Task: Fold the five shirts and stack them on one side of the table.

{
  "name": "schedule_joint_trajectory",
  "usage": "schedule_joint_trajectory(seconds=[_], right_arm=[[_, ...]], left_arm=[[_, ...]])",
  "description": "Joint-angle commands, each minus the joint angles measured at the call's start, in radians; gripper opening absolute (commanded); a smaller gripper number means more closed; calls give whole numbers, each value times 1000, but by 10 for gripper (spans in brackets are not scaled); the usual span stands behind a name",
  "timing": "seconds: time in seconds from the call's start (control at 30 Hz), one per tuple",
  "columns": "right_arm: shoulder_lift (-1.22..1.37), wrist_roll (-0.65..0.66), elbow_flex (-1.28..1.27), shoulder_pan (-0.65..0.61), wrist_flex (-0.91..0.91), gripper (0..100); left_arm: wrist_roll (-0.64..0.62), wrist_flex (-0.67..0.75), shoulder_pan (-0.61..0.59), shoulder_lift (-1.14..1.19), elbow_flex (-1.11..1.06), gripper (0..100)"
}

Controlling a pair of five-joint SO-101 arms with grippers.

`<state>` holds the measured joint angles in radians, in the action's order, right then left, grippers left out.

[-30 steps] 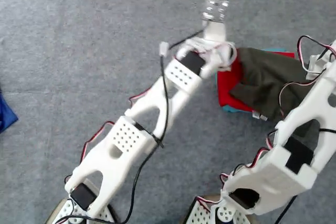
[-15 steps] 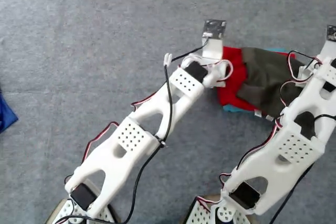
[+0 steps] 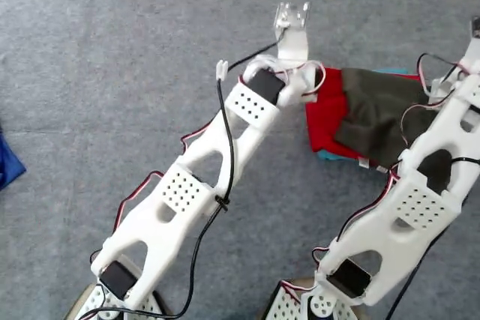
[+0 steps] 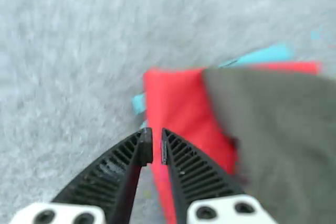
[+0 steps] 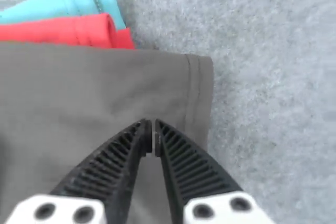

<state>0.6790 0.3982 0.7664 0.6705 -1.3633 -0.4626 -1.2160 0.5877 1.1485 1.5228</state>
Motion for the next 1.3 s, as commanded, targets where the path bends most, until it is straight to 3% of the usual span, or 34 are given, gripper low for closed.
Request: schedule_joint_trajectory(seconds=[0.0,0.2,0.3,0.43,0.8,1.27], right_arm=[[-13,-12,239,-17,-112,18],[-8,-14,483,8,-256,18],[-8,-14,499,18,-290,18],[-5,-14,499,146,-295,18],[154,94,507,442,-298,18],[225,100,506,473,-298,17]], left_arm=[[-6,-32,-1,-86,117,63],[-6,-32,51,-83,87,66],[-64,-29,82,-80,68,98],[-166,-29,136,-80,-1,198],[-264,51,159,-78,-71,203],[-313,161,180,-83,-179,203]])
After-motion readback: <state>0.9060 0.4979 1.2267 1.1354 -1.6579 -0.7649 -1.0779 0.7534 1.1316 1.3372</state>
